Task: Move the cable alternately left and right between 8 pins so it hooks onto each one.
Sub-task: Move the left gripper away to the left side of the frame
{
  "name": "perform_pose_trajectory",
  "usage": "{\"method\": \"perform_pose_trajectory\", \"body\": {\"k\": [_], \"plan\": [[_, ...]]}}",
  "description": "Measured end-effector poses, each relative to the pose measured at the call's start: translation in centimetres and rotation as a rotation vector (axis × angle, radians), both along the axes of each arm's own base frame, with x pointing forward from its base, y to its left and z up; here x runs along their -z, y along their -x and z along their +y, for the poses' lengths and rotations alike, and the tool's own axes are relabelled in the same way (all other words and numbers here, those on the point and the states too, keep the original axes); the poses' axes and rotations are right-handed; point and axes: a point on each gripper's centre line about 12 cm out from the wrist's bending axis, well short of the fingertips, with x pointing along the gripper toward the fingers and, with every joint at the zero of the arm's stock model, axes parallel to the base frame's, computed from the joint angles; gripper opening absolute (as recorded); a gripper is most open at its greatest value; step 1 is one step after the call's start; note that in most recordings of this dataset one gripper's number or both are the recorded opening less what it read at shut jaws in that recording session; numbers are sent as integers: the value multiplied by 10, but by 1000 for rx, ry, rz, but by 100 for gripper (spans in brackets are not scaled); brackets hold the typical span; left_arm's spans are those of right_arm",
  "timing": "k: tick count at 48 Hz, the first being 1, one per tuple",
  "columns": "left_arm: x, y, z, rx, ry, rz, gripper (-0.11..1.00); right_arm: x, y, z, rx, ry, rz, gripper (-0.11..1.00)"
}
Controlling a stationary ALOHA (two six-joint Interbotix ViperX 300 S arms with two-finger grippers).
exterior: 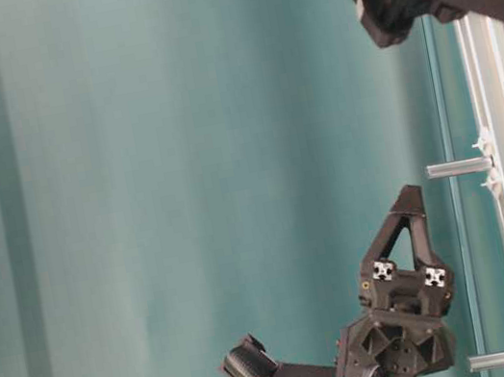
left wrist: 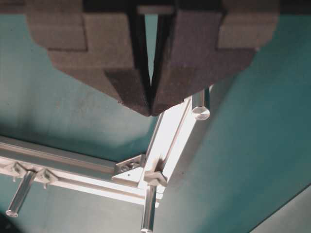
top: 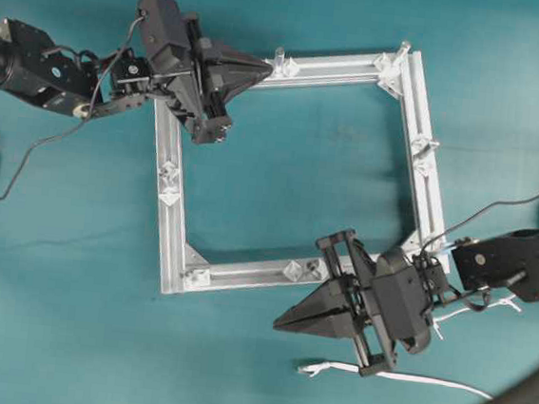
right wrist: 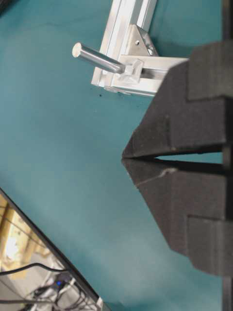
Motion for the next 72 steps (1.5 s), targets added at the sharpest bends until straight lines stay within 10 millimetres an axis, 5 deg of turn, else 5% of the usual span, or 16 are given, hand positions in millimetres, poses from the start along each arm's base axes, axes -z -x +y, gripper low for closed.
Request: {"method": "perform_pose_trajectory", "body": {"k": [4,18,30,49,54,63,72], "plan": [[-15,0,-3,33,-38,-2,8,0,0,-1,3,-7,3,0],[-83,16,-17,84,-115,-17,5,-15,1,-2,14,39,100,0],[-100,52,-40,136,-84,62,12,-20,5,17,-2,81,287,0],[-94,108,-61,179,-33,208,72,-8,19,48,16,5,516,1],[-90,119,-64,182,-33,210,72,-2,19,54,18,8,552,14],[-81,142,-73,204,-39,199,72,15,14,56,44,3,610,59],[-75,167,-80,213,-49,167,72,35,14,57,51,21,656,63]]}}
